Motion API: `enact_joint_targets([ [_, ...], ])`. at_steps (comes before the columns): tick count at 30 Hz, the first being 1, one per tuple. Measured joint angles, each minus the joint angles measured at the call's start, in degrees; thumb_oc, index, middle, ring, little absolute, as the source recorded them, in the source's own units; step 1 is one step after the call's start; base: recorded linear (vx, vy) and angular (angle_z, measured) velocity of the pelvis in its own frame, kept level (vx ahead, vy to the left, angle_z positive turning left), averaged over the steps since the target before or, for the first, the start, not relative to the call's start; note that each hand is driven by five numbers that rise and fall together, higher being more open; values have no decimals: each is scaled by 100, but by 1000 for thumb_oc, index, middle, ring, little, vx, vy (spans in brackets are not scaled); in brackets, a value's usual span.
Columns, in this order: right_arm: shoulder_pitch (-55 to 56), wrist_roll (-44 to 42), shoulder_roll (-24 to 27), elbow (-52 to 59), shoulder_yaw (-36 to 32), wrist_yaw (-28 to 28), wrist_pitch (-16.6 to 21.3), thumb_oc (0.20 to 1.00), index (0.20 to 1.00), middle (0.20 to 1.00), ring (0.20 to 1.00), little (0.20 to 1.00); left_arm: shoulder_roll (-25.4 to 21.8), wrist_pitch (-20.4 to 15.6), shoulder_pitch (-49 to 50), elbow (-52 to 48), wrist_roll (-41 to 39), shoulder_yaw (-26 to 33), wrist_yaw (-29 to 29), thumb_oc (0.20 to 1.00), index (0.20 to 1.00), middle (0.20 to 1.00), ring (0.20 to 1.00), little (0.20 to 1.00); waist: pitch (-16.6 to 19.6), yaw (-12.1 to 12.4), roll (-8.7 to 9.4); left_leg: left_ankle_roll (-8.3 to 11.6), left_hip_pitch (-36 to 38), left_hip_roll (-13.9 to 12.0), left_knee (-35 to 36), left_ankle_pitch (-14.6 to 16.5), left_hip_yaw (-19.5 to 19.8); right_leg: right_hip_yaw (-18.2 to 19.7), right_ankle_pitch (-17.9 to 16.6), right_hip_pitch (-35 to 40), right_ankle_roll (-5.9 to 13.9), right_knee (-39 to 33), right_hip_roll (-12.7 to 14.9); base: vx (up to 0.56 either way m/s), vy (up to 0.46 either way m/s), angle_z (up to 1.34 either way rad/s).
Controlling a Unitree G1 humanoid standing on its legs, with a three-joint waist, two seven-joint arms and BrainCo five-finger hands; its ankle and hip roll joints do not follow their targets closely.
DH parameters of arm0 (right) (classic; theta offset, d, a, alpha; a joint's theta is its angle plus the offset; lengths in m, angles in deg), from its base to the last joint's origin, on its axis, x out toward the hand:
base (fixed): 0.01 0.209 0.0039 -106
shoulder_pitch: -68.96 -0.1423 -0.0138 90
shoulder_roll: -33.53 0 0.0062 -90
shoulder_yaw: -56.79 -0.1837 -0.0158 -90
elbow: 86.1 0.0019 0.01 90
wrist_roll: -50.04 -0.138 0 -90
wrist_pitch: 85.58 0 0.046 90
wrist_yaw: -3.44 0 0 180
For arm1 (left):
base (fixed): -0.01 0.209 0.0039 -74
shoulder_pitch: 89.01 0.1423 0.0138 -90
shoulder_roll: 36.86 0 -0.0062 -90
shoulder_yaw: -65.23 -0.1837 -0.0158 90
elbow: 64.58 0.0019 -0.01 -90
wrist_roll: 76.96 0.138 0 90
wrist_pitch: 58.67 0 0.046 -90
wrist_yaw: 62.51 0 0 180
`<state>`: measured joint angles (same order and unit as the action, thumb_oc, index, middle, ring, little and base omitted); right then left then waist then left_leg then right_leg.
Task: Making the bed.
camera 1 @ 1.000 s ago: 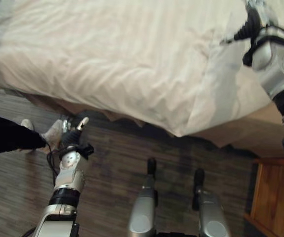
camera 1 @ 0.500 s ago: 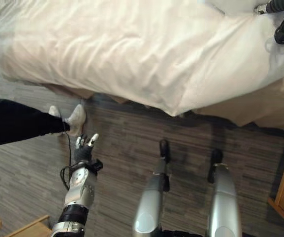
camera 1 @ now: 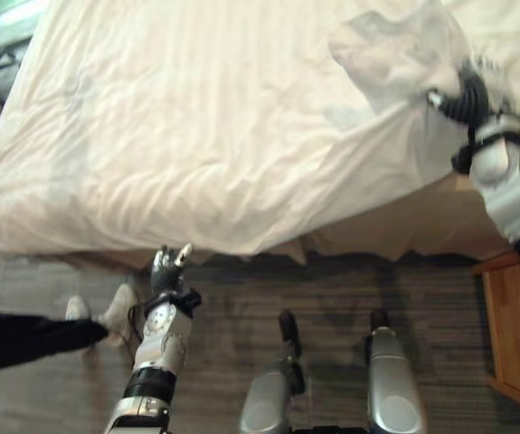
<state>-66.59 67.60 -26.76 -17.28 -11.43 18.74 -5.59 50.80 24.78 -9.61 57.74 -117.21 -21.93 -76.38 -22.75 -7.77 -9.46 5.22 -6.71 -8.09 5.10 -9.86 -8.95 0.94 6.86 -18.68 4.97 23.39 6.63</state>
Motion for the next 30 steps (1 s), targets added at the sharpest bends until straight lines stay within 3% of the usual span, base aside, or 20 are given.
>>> enact_joint_targets([
  [2,413,11,-4,61,-122,5,34,200,200,200,200,200,17,49,92,2,3,4,4,1000,1000,1000,1000,1000,116,-114,73,5,76,21,-19,16,-162,185,-106,39,37,-158,-48,-39,70,-48],
  [3,723,39,-82,116,-245,-4,45,357,357,357,357,357,55,86,219,-8,5,10,15,1000,1000,1000,1000,1000,186,-226,94,-53,145,40,1,42,-298,317,-155,101,92,-274,-52,-66,70,-48],
  [4,809,41,-207,115,-340,-17,35,1000,1000,1000,1000,1000,62,100,309,-9,5,8,22,1000,1000,1000,1000,1000,211,-272,102,-112,202,46,24,82,-381,376,-170,105,143,-314,-46,-77,45,-49],
  [10,1364,-69,-622,-59,-641,-173,84,1000,1000,1000,1000,1000,337,199,415,9,33,-105,76,1000,1000,1000,1000,1000,331,-604,-80,-138,194,127,55,202,-871,900,-484,-4,257,-753,-63,-47,25,-41],
  [18,2961,-158,-867,-916,-1060,-204,183,1000,1000,1000,1000,1000,790,215,497,4,129,-233,120,1000,1000,1000,1000,1000,413,-680,-244,-56,328,76,60,269,-1105,1076,-673,149,296,-1068,-132,13,-18,-16],
  [20,3325,57,-924,-1416,-1010,-221,219,1000,1000,1000,1000,1000,843,216,596,19,243,-307,129,1000,1000,1000,1000,1000,405,-782,-222,-37,396,47,60,284,-1098,1053,-691,253,293,-1138,-156,15,-34,1],
  [24,3503,441,-1115,-2753,-823,-371,188,1000,1000,1000,1000,1000,956,216,752,69,292,-380,166,1000,1000,1000,1000,1000,410,-762,-150,-30,531,-26,61,319,-1086,1015,-711,477,274,-1278,-199,15,-23,-2],
  [25,3376,525,-1342,-3990,-661,-441,48,1000,1000,1000,1000,1000,988,217,730,125,295,-552,172,1000,1000,1000,1000,1000,458,-602,-40,27,608,-88,61,358,-1060,945,-714,608,270,-1377,-233,27,-34,6],
  [27,3405,624,-1399,-4321,-599,-478,-48,1000,1000,1000,1000,1000,972,216,781,122,295,-592,172,1000,1000,1000,1000,1000,538,-569,95,68,598,-120,62,388,-1006,877,-726,669,252,-1461,-231,20,-13,14],
  [28,3379,635,-1363,-4322,-626,-496,-45,928,928,928,928,928,941,225,785,133,295,-593,166,1000,1000,1000,1000,1000,542,-581,154,68,607,-116,59,388,-952,858,-734,707,242,-1502,-227,17,-17,10],
  [29,3239,633,-1262,-4233,-685,-511,-64,241,241,241,241,241,886,220,788,133,295,-569,151,1000,1000,1000,1000,1000,629,-569,239,67,622,-100,59,388,-924,845,-797,763,231,-1590,-208,12,-13,4],
  [30,3178,549,-1218,-4095,-776,-511,-80,200,200,200,200,200,879,220,787,141,295,-557,138,1000,1000,1000,1000,1000,654,-571,293,65,618,-110,61,388,-917,841,-804,800,233,-1633,-217,0,0,0],
])
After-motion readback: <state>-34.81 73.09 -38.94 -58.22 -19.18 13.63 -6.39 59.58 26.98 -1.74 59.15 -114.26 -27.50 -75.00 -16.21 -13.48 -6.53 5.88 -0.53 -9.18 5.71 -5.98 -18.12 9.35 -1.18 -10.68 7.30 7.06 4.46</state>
